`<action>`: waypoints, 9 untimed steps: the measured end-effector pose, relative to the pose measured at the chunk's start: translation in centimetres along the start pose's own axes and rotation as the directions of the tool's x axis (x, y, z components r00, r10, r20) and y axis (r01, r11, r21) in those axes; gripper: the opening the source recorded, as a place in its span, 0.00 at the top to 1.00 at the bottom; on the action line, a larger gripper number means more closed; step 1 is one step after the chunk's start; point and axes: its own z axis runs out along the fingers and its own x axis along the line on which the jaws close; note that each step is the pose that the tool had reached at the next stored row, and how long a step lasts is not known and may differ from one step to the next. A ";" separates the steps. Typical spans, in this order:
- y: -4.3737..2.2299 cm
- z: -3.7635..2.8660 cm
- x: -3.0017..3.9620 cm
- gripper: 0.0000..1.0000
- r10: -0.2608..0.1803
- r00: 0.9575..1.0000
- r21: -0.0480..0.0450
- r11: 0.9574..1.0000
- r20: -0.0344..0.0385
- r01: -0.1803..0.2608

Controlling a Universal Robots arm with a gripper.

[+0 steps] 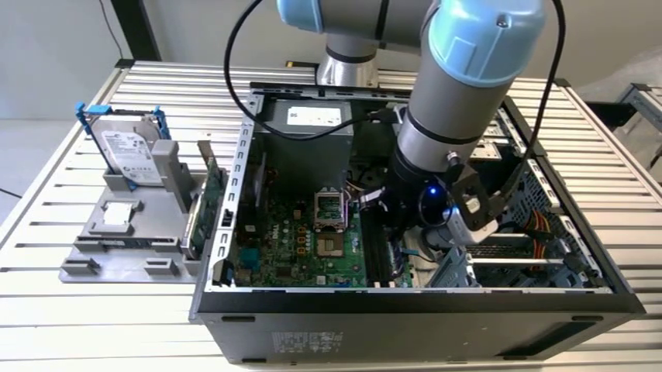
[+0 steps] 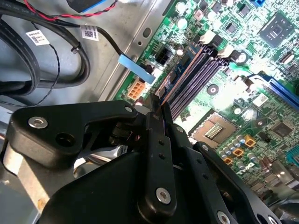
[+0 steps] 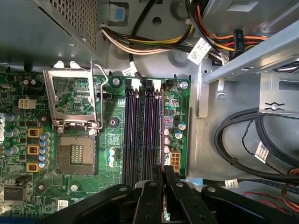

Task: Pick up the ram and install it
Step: 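Insert the ram into the slot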

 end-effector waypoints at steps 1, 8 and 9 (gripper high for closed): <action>0.00 0.03 0.02 1.00 0.000 1.000 0.000 1.000 0.000 0.000; -0.04 0.20 0.16 1.00 -0.002 1.000 0.000 1.000 0.000 0.002; -0.05 0.22 0.18 1.00 -0.003 1.000 0.000 1.000 0.000 0.003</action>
